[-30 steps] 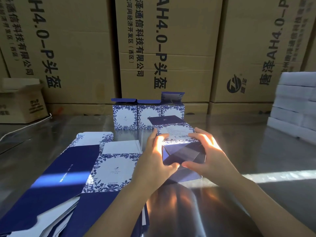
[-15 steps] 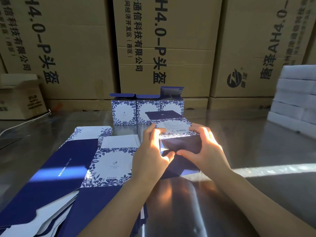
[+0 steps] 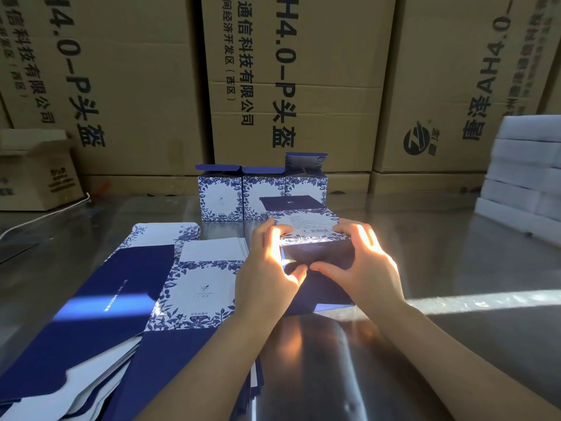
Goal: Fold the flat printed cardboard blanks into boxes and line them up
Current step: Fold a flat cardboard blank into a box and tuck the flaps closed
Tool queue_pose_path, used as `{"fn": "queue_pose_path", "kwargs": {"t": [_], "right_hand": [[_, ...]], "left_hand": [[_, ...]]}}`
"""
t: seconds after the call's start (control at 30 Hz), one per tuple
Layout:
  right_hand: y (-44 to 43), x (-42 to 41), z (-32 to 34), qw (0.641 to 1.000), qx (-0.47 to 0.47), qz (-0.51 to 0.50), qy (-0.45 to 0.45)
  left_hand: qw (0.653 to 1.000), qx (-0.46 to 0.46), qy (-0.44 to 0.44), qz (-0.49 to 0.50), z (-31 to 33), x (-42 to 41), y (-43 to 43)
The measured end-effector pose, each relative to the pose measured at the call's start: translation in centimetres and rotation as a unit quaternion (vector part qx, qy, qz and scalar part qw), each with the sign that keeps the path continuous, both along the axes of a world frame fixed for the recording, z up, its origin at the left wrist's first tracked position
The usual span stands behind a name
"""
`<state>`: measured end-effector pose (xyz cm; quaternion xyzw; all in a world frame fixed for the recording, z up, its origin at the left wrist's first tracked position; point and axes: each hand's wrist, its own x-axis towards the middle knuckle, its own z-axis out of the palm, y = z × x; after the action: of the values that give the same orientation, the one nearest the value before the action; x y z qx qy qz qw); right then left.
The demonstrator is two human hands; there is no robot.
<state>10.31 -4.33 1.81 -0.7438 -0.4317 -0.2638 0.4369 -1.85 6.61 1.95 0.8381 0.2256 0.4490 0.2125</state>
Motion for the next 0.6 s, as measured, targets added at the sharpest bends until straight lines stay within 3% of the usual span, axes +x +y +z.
{"fn": "queue_pose_path", "kwargs": {"t": [0.3, 0.6], "right_hand": [[0.4, 0.2, 0.0, 1.0, 0.008, -0.013, -0.024], [-1.1, 0.6, 0.6, 0.992, -0.027, 0.088, 0.09]], "left_hand": [[1.0, 0.011, -0.01, -0.002, 0.0, 0.1, 0.0], [0.999, -0.023, -0.001, -0.035, -0.2, 0.3, -0.2]]}}
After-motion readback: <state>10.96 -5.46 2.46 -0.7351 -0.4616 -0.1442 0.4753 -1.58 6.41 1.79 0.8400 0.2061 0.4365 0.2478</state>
